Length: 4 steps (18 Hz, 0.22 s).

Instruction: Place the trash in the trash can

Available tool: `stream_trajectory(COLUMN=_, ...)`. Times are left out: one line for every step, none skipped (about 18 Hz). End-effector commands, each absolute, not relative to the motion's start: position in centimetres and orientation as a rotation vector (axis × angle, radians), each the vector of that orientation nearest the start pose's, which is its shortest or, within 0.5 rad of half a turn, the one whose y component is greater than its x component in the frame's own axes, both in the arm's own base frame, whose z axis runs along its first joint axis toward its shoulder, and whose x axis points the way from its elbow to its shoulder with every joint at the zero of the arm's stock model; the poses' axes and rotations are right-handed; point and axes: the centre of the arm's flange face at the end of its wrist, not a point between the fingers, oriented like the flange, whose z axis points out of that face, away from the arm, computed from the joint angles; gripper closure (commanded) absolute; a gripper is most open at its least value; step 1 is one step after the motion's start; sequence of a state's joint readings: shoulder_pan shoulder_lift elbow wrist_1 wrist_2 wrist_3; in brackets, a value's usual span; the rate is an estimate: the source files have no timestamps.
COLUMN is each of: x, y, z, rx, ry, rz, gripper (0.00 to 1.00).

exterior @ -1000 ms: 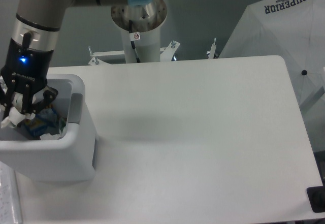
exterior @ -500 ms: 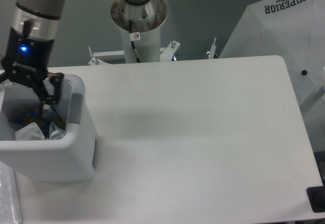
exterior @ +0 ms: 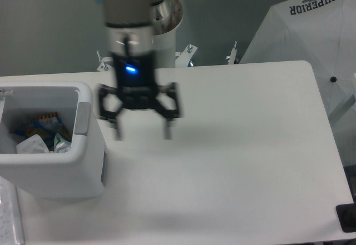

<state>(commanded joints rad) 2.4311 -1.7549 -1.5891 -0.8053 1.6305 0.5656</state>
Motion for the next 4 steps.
stream_trajectory(x=-38.2, y=47.6, z=46.5, rx=-2.696, ry=-0.377, rz=0.585, gripper=0.00)
stream_trajectory(x=-38.9, y=46.9, z=46.4, rx=-2.731, ry=-0.322, rz=0.601, gripper=0.00)
stream_trajectory(x=-38.9, y=46.5, z=46.5, rx=-2.773, ry=-0.249, rz=0.604, gripper=0.00)
stream_trajectory(x=-39.1, y=45.8, z=46.5, rx=-2.804, ry=-0.207, rz=0.599, gripper=0.00)
